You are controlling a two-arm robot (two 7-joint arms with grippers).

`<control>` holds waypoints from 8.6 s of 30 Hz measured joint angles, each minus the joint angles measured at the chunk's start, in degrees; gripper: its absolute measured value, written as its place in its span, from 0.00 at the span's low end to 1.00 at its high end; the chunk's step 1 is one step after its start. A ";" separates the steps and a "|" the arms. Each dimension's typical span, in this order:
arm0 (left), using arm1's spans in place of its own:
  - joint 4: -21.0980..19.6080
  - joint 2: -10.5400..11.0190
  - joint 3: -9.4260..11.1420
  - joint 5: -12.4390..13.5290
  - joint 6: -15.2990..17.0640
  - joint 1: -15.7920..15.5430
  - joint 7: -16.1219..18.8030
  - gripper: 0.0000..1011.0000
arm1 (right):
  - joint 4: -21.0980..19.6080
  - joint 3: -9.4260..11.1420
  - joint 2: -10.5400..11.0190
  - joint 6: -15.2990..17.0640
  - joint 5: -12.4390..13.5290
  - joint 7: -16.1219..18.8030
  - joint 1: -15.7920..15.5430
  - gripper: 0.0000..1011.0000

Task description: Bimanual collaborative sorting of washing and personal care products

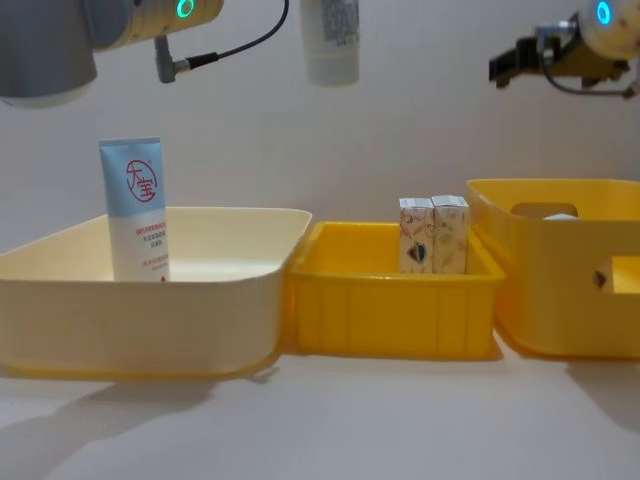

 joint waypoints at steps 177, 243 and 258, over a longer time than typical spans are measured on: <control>0.83 -0.82 1.79 -6.85 4.36 2.18 0.01 0.28 | 11.88 -15.01 2.84 -7.14 -6.86 36.14 8.59 0.99; 0.99 -0.98 1.96 -6.91 4.21 2.12 -0.15 0.41 | 12.69 -14.24 1.59 -7.68 -6.90 35.41 8.51 0.65; 1.00 -0.97 1.90 -6.91 4.21 2.13 -0.18 0.86 | 12.62 -14.41 1.80 -7.63 -7.14 35.58 8.57 0.65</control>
